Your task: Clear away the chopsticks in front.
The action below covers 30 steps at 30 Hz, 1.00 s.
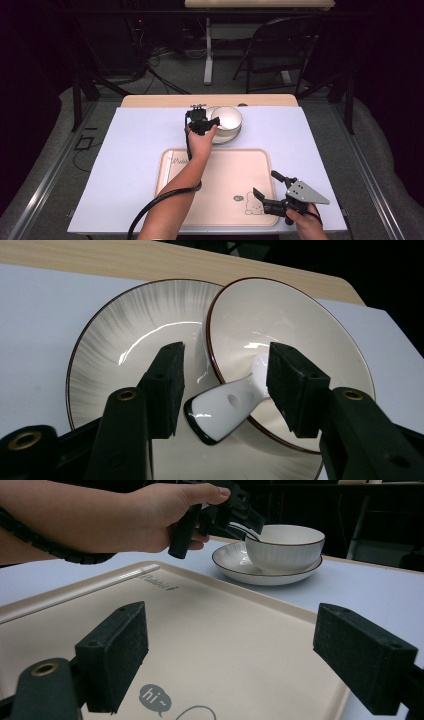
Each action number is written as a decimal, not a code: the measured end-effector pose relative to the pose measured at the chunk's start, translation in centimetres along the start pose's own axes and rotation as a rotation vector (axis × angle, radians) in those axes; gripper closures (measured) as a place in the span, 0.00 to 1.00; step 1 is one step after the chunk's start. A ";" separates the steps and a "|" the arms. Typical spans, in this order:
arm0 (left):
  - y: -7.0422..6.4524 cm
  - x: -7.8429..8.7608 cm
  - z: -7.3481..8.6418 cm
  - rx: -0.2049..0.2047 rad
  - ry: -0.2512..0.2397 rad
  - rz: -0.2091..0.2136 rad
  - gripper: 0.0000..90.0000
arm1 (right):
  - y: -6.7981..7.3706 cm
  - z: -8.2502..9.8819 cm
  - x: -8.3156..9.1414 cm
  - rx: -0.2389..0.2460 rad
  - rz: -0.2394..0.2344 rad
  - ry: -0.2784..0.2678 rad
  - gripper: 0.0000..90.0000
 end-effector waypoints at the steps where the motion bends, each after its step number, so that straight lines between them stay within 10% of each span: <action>1: 0.0 0.2 0.0 -0.007 -0.003 0.000 0.55 | 0.0 0.0 0.0 0.001 0.000 0.001 0.15; 14: 0.1 0.7 0.3 -0.047 0.019 -0.010 0.60 | 0.0 0.0 -0.1 0.004 0.001 0.002 0.15; 30: 0.8 -0.6 -0.8 0.020 -0.043 -0.019 0.66 | -0.1 0.0 0.0 -0.002 0.002 0.003 0.15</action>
Point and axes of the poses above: each handheld gripper's, and its own axes: x roughly backward along the jaws, z roughly out of its underside, y roughly to its left, the point moved 7 cm from there along -x, roughly forward along the jaws, and after that the axes turned 15 degrees about -y, right-handed, at the moved point
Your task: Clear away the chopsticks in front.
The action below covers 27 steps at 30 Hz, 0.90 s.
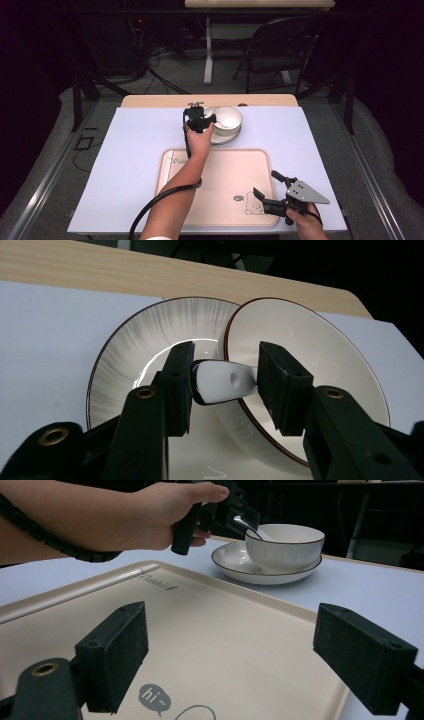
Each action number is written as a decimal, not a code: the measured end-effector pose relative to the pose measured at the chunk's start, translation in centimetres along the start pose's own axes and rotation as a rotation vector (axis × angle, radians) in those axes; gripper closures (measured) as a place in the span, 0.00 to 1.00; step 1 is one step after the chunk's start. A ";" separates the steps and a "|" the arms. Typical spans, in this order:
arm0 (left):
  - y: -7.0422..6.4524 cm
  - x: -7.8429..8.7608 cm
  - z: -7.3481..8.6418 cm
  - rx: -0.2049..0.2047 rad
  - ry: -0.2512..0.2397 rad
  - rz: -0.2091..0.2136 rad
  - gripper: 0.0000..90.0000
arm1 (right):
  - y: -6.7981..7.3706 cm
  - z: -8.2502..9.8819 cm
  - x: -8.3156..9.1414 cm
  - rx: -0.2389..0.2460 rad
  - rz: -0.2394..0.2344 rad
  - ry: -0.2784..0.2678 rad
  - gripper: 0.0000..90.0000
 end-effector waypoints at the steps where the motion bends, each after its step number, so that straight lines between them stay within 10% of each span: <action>1: 0.0 0.0 0.0 0.008 -0.006 0.001 0.66 | 0.0 0.0 0.0 0.000 0.000 0.001 0.15; 27: -2.1 -0.3 -2.5 0.005 -0.050 0.053 0.81 | 0.1 0.0 0.0 -0.004 -0.001 0.002 0.15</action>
Point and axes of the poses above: each handheld gripper's, and its own axes: x roughly backward along the jaws, z roughly out of its underside, y roughly to its left, the point moved 7 cm from there along -x, roughly forward along the jaws, and after that the axes turned 15 degrees about -y, right-handed, at the moved point
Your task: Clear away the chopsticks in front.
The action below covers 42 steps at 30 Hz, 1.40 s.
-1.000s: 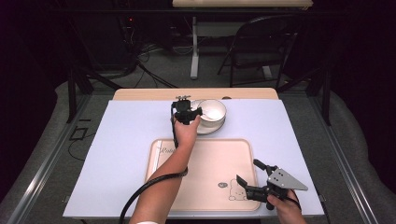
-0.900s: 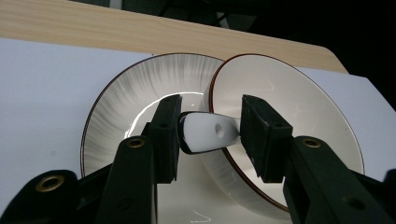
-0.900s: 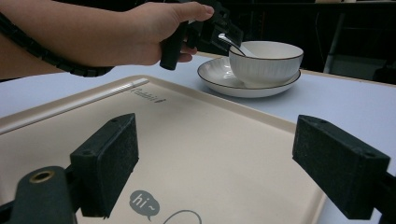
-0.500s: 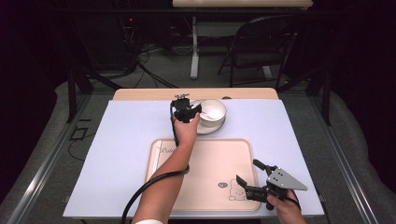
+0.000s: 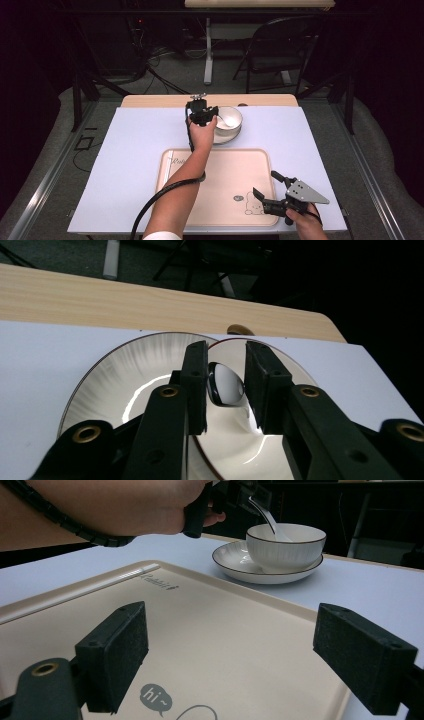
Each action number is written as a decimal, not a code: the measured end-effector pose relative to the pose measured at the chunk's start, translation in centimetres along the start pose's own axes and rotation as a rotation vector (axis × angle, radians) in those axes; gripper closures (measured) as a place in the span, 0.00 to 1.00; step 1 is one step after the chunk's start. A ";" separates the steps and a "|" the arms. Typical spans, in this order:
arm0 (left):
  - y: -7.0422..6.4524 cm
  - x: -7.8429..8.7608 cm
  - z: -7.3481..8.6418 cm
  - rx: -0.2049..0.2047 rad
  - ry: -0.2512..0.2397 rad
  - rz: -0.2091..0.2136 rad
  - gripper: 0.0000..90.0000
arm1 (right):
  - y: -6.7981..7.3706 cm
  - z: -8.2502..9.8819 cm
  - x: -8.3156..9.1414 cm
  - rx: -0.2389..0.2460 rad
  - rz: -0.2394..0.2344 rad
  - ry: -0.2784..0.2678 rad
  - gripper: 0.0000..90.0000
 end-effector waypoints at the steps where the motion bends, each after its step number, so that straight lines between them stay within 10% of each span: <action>1: 0.0 0.0 0.0 0.000 0.000 0.000 0.81 | 0.0 0.0 0.0 0.000 0.000 0.000 0.15; 42: -4.1 6.3 -7.2 -0.087 0.032 0.153 0.95 | 0.0 0.1 -0.1 0.009 0.001 0.002 0.15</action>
Point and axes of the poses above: each handheld gripper's, and its own axes: x roughly backward along the jaws, z roughly out of its underside, y roughly to its left, the point moved 7 cm from there along -x, roughly forward along the jaws, and after that the axes turned 15 degrees about -y, right-handed, at the moved point
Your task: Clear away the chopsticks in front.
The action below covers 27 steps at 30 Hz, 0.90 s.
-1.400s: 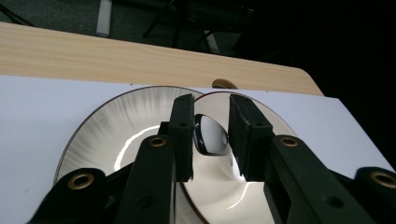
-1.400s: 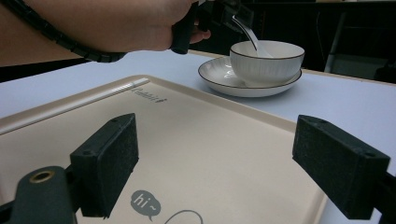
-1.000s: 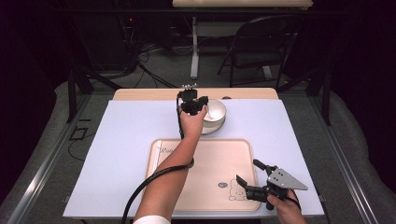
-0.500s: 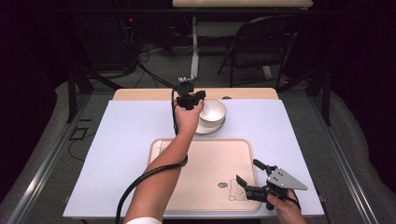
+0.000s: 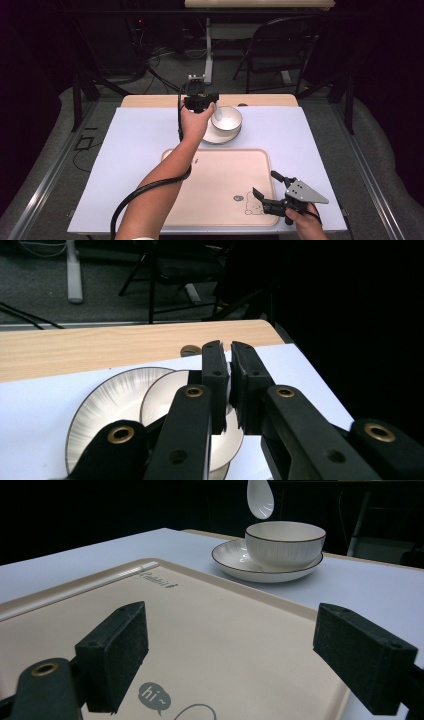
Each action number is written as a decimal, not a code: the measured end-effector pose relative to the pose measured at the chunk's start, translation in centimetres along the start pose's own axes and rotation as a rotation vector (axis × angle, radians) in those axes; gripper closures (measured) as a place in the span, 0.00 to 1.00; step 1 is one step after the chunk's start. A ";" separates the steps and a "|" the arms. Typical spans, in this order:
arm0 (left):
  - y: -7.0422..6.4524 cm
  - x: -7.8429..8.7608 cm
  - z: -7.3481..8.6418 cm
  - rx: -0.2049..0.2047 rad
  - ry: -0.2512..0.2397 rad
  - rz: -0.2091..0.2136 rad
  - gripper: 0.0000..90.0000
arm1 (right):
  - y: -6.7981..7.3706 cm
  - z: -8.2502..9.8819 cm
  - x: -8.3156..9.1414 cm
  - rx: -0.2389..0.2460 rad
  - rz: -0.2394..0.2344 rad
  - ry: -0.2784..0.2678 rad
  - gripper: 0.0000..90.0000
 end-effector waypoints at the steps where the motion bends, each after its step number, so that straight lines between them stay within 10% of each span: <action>1: 0.0 0.2 -0.1 -0.002 0.002 0.004 0.95 | 0.0 0.0 0.0 0.001 0.000 0.000 0.15; 27: 1.5 6.6 0.1 -0.050 0.064 0.062 0.95 | 0.1 0.1 0.0 0.006 0.000 0.008 0.15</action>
Point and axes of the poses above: each handheld gripper's, and its own axes: x roughly backward along the jaws, z roughly out of its underside, y roughly to its left, the point moved 7 cm from there along -x, roughly forward along the jaws, and after that the axes turned 15 degrees about -y, right-handed, at the moved point
